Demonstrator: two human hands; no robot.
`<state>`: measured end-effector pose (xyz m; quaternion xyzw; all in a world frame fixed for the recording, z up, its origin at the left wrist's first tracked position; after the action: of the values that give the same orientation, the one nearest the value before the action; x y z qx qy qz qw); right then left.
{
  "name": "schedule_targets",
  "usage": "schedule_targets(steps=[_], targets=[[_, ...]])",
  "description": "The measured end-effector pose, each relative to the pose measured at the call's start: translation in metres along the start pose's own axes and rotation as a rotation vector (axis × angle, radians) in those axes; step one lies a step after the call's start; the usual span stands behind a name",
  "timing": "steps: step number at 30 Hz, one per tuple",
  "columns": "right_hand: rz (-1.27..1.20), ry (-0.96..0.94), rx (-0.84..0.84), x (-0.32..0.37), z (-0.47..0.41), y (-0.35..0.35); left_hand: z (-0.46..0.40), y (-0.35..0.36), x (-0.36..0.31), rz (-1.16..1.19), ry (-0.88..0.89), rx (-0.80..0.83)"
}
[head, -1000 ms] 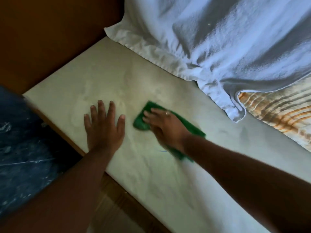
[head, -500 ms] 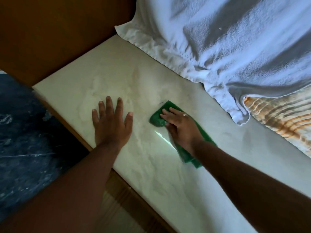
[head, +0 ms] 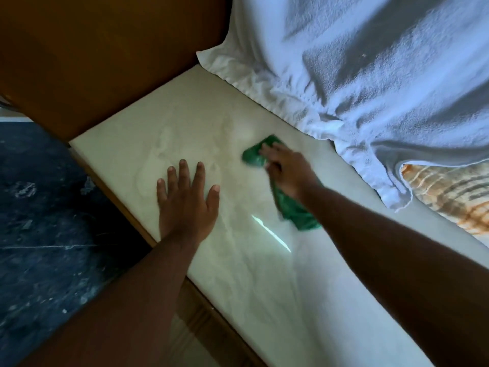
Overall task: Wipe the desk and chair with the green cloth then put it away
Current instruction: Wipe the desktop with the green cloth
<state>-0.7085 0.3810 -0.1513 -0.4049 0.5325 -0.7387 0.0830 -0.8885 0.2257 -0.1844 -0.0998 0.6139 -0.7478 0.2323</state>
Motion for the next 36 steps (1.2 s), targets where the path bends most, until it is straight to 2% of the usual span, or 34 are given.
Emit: schedule_targets(steps=[2,4,6,8,10,12,15,17,18,20,22,24,26,28,30,31,32,34,36], targets=[[-0.005,0.106,-0.073,-0.01,-0.024,-0.009,0.0,0.001,0.001,0.002,0.001,-0.003],[-0.004,0.132,-0.111,-0.005,-0.011,0.0,0.0,0.001,0.001,0.008,-0.003,0.0],[0.019,0.022,-0.105,0.012,0.033,0.023,0.0,0.001,0.0,0.007,-0.006,0.004],[0.015,-0.158,0.001,0.026,0.083,0.041,0.0,0.001,-0.001,0.008,-0.01,0.01],[-0.013,-0.239,0.13,0.02,0.098,0.036,0.0,0.0,-0.001,0.008,-0.009,0.01],[-0.022,-0.172,0.113,0.005,0.074,0.017,0.0,-0.001,0.0,0.004,-0.005,0.008],[-0.048,0.122,-0.079,-0.016,0.014,-0.008,-0.001,0.001,0.001,0.0,-0.005,0.003],[-0.052,0.214,-0.113,-0.004,0.01,0.0,-0.001,0.002,0.001,0.003,-0.008,0.01],[-0.043,0.179,-0.099,0.008,0.021,0.01,0.0,0.001,0.0,0.006,-0.01,0.007],[-0.049,-0.033,-0.049,0.034,0.068,0.037,0.001,0.0,-0.001,0.015,-0.009,0.01],[-0.075,-0.273,0.098,0.05,0.121,0.056,0.001,-0.002,0.0,0.036,-0.004,0.023],[-0.085,-0.375,0.249,0.043,0.142,0.05,0.002,-0.002,0.001,0.049,0.002,0.016],[-0.088,-0.233,0.154,0.013,0.129,0.027,0.002,-0.002,0.002,0.041,0.011,0.011],[-0.079,0.083,-0.028,-0.022,0.101,0.002,0.0,0.001,0.001,0.031,0.008,0.013],[-0.003,0.364,-0.182,-0.023,0.083,0.0,-0.003,0.003,0.002,0.017,-0.006,0.008],[0.015,0.426,-0.193,-0.009,0.085,0.014,-0.003,0.004,0.001,0.018,-0.008,0.012],[0.013,0.383,-0.177,0.012,0.095,0.031,-0.002,0.004,0.001,0.022,-0.005,0.01],[0.0,0.068,-0.074,0.052,0.141,0.066,-0.001,0.004,0.002,0.026,0.004,-0.006],[-0.019,-0.163,0.053,0.05,0.194,0.07,0.0,0.005,0.004,0.025,0.012,-0.001]])
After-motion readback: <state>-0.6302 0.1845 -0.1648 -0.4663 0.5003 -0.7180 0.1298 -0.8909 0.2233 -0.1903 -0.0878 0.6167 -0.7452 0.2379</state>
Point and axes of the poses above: each hand's wrist, its own z-axis away from the middle knuckle, its own y-axis out of the palm, x = y × z, the point moved 1 cm from there along -z, towards the middle knuckle, and after that the axes turned 11 degrees about x, right-handed, at the moved point
